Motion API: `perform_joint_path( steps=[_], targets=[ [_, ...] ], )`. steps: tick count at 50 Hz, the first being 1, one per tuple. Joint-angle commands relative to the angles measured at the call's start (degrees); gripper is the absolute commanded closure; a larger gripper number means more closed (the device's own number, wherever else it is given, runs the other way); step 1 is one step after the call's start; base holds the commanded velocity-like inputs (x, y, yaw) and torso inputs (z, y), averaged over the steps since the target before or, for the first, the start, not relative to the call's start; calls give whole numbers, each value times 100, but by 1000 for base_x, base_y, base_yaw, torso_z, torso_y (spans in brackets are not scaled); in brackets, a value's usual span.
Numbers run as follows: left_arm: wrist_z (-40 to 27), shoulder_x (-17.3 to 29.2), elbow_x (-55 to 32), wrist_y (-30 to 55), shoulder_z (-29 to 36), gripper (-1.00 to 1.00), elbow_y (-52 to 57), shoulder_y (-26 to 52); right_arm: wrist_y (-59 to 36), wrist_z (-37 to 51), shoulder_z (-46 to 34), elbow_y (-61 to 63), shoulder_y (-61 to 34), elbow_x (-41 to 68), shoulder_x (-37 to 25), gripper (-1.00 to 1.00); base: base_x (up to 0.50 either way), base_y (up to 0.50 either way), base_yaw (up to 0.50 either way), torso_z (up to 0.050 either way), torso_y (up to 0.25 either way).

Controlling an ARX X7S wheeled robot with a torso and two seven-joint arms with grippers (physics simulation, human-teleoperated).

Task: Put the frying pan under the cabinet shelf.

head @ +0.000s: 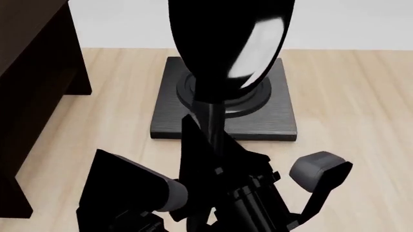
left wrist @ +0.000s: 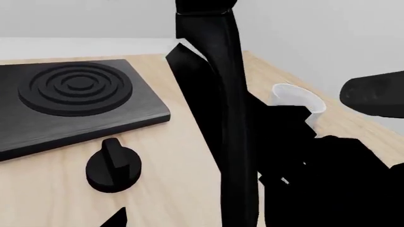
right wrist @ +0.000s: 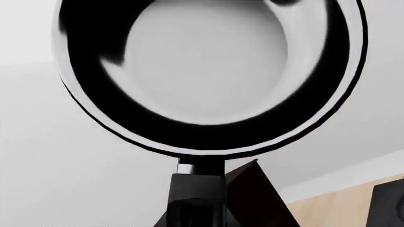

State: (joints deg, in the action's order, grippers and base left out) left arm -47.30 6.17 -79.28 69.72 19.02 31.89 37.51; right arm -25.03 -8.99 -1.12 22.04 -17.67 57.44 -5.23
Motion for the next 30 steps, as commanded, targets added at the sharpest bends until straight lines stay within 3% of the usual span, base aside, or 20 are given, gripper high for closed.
perform_joint_path(
  steps=[1,21,22,30],
  targets=[
    [44,62,53,-142,130,-100,-33,28,133,-149,-35,157,140,264,-76,100,0,0,0,0,0],
    [48,183,38,-363,239,-100,-90,-2,220,-287,-225,117,294,282,-246,100,0,0,0,1,2],
    [44,188,29,-373,239,100,-89,-1,211,-267,-238,134,291,291,-250,100,0,0,0,0,0],
    [23,220,32,-461,242,100,-130,-21,260,-308,-286,94,303,309,-283,100,0,0,0,0,1]
  ],
)
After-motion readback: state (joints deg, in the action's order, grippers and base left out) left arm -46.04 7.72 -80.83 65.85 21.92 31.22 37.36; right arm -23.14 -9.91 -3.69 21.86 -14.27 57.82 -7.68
